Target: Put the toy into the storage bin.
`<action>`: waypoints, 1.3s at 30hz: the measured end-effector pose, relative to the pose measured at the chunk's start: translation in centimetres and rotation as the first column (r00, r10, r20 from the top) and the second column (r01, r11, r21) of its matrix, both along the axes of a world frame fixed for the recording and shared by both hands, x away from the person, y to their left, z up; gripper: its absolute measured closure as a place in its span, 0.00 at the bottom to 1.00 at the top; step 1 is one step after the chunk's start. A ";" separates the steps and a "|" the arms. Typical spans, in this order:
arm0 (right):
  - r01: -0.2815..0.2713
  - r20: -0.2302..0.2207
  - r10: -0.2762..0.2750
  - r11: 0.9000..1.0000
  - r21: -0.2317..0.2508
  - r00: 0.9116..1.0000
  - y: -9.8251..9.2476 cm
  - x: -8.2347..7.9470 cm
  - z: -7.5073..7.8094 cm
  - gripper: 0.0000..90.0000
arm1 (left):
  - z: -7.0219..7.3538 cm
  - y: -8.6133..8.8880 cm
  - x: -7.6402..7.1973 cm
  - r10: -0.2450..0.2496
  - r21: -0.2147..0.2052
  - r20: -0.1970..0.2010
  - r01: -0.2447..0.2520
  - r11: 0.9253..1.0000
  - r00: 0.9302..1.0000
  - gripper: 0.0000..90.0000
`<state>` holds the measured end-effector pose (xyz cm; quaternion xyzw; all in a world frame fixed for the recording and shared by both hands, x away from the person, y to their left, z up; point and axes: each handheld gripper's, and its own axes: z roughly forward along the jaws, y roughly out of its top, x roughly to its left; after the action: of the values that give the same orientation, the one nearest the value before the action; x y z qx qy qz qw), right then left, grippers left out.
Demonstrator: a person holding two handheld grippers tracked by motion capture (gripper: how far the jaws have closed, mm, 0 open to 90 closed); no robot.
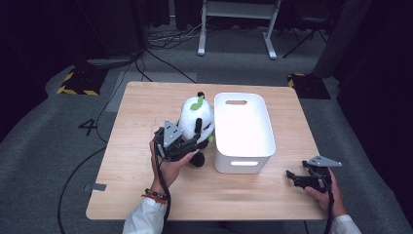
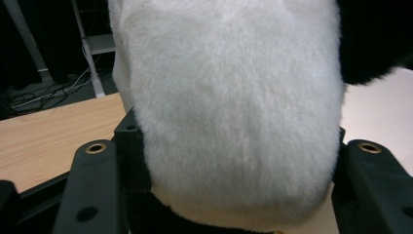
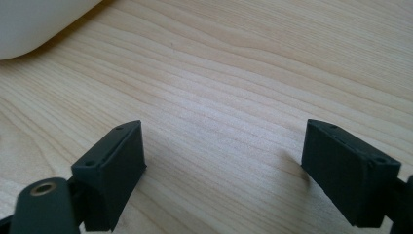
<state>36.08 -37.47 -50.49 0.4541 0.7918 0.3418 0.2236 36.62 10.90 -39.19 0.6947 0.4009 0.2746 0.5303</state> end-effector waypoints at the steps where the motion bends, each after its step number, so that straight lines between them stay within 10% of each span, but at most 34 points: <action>1: 0.000 0.000 0.000 1.000 -0.001 1.000 0.0 0.0 0.0 0.18 | 0.3 0.0 0.0 0.007 -0.005 0.006 -0.007 1.000 1.000 0.42; 39: -0.017 0.007 0.017 1.000 -0.007 1.000 0.1 -0.1 0.0 0.18 | 8.2 -1.2 -0.4 0.015 -0.054 0.141 -0.007 0.999 0.990 0.42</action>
<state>35.95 -37.33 -50.47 0.4456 0.7958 0.3427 0.2251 36.25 9.67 -30.96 0.6569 0.3735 0.3152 0.5742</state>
